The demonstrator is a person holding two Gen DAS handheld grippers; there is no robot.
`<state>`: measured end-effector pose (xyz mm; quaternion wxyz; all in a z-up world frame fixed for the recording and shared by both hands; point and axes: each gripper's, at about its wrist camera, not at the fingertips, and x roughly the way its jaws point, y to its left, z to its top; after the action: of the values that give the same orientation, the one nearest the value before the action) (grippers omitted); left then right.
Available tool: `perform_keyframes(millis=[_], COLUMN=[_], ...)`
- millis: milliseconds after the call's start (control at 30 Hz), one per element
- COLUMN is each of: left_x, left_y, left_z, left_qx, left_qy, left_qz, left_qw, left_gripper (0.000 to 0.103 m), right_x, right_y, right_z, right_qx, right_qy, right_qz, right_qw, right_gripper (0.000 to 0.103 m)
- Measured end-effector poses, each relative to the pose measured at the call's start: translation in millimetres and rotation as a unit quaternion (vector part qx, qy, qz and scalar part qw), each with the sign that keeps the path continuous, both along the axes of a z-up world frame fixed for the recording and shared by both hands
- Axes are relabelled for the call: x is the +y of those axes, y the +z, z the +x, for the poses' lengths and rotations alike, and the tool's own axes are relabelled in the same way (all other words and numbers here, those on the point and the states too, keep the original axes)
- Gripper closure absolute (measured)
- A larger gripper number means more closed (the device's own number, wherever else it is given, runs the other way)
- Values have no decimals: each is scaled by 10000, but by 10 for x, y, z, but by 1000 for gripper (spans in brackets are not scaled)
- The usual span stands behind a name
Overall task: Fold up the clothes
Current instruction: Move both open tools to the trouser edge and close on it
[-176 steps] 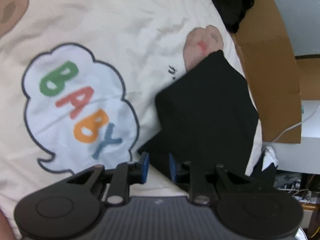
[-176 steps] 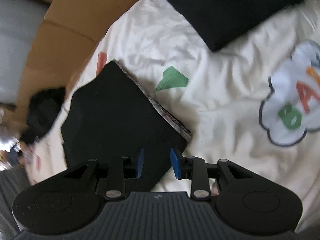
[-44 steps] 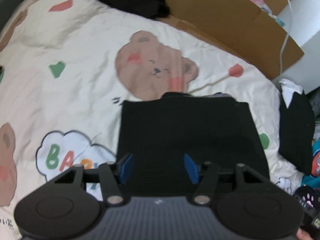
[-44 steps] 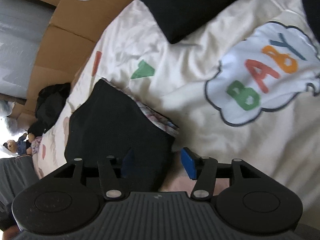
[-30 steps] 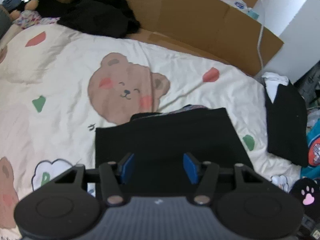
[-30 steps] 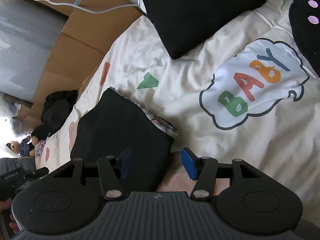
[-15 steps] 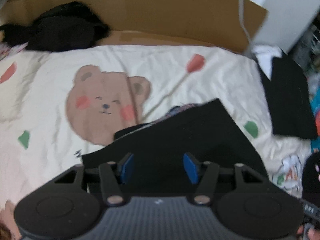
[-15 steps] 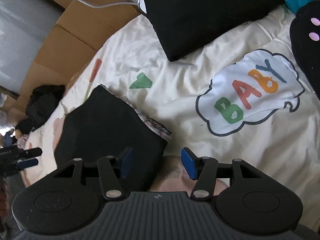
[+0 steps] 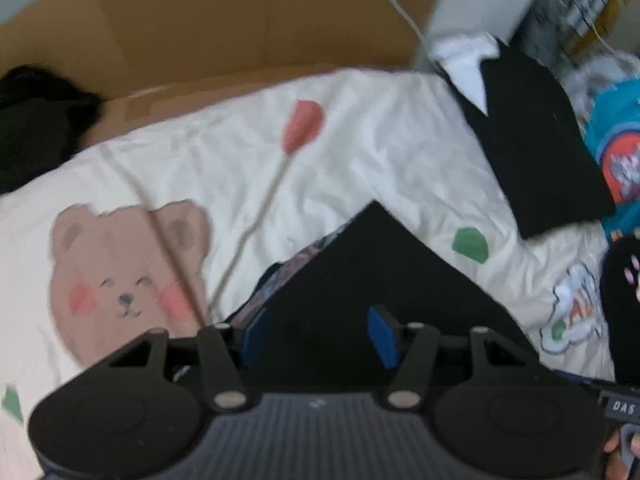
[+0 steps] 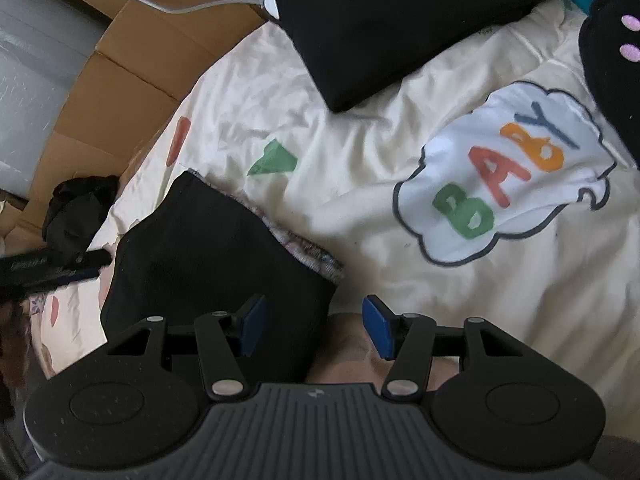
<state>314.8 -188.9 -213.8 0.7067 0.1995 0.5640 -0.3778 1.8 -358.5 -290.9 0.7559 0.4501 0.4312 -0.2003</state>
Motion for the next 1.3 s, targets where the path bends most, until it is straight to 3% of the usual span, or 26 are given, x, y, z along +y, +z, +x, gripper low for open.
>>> perform_keyframes(millis=[100, 267, 400, 567, 667, 1133, 1300], left_x=[-98, -178, -254, -306, -332, -417, -381], left_y=[-12, -42, -43, -44, -11, -530, -542], left_z=[118, 372, 585, 568, 574, 561, 587], left_qx=[-114, 102, 603, 584, 820, 1138, 1213], left_qy=[-284, -406, -691, -1126, -1537, -1591, -1505], left_qz=[110, 125, 0, -192, -590, -19, -62], left_qw=[9995, 9990, 9958, 9917, 9829, 9807, 9811], left_gripper=[44, 45, 43, 43, 41, 40, 40], right_x=[42, 12, -23, 6, 8, 43, 71], right_y=[18, 18, 33, 31, 13, -18, -37], right_z=[18, -20, -83, -52, -14, 39, -6], right_qx=[-1, -35, 79, 145, 219, 412, 266], right_qy=[102, -30, -217, -213, -187, -159, -271], right_qz=[-92, 2, -41, -147, -175, -198, 126], right_qw=[9999, 10000, 9997, 9996, 9994, 9988, 9992], right_gripper=[45, 45, 45, 45, 45, 45, 45])
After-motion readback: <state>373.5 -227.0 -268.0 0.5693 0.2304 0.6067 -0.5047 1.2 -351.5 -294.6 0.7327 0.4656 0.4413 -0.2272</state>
